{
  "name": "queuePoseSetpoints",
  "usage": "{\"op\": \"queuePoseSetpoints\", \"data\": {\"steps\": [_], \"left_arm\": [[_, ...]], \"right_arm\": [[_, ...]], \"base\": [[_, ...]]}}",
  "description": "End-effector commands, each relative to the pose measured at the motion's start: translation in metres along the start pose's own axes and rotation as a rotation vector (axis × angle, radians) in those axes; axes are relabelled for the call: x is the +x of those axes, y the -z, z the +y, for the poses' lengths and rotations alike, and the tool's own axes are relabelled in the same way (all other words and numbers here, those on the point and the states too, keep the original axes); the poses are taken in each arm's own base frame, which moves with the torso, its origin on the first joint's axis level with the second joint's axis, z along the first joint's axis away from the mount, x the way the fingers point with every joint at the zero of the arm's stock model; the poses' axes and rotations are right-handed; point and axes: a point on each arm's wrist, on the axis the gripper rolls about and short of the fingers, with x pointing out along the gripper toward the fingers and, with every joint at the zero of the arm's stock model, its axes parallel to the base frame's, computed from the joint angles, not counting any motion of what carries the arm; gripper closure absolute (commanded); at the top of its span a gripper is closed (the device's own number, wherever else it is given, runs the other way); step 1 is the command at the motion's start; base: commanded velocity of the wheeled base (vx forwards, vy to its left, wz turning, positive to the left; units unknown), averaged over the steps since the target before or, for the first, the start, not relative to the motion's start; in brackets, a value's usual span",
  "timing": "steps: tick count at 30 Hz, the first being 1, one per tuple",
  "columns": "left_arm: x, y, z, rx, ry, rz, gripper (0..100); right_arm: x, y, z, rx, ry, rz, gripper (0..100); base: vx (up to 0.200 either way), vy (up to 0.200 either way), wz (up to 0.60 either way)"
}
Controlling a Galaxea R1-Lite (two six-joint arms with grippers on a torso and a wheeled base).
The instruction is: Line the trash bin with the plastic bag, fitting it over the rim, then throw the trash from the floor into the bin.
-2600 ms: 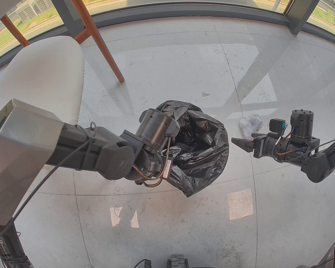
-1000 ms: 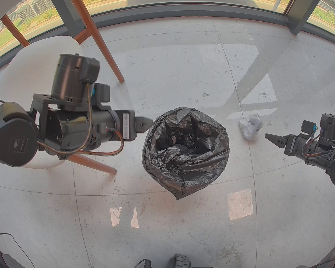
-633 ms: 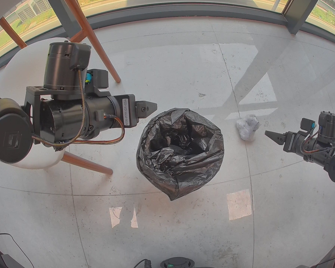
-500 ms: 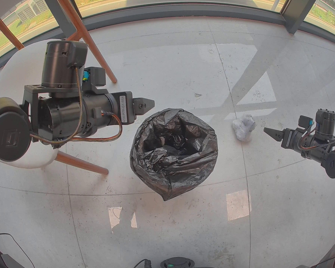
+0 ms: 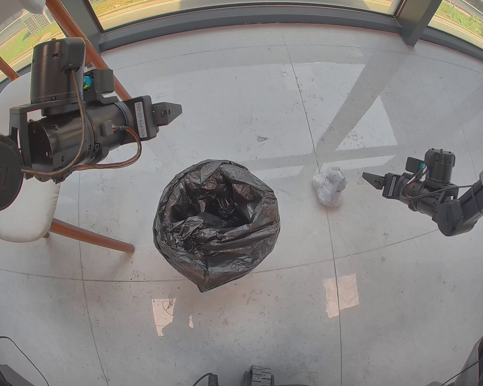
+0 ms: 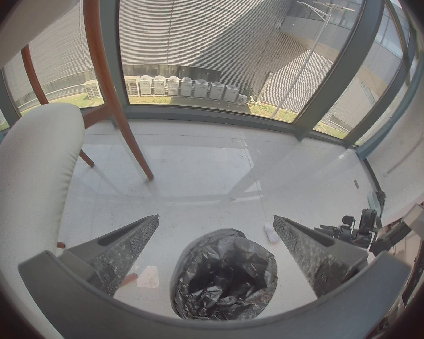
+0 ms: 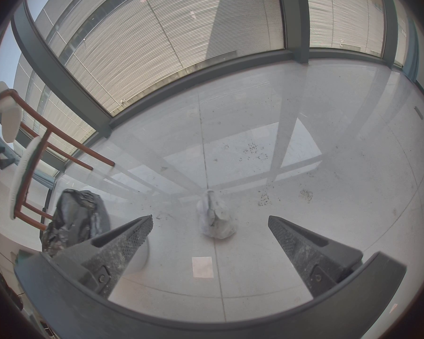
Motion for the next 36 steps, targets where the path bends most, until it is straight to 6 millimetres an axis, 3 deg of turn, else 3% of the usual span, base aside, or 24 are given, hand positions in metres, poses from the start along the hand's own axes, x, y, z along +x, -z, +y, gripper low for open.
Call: {"op": "queuePoseSetpoints", "data": {"steps": [1, 10, 26, 27, 31, 36], "left_arm": [[0.0, -0.004, 0.01, -0.008, -0.043, -0.029, 0], [0.0, -0.002, 0.01, -0.003, -0.043, -0.021, 0], [-0.008, 0.014, 0.012, 0.013, -0.044, 0.028, 0], [-0.008, 0.014, 0.012, 0.013, -0.044, 0.028, 0], [-0.008, 0.015, 0.012, 0.012, -0.044, 0.029, 0], [-0.007, 0.015, 0.012, 0.012, -0.044, 0.03, 0]], "right_arm": [[0.045, 0.037, -0.009, 0.007, 0.015, 0.071, 0], [0.066, 0.061, 0.013, -0.04, -0.044, 0.117, 0], [0.123, 0.1, 0.004, -0.151, -0.061, 0.119, 0], [0.128, 0.104, 0.003, -0.158, -0.063, 0.117, 100], [0.143, 0.112, 0.001, -0.164, -0.069, 0.101, 100], [0.143, 0.117, -0.004, -0.161, -0.061, 0.11, 100]], "base": [[0.2, 0.0, 0.0], [0.133, 0.0, 0.0], [0.0, 0.0, 0.0], [0.0, 0.0, 0.0], [0.0, 0.0, 0.0], [0.0, 0.0, 0.0]]}}
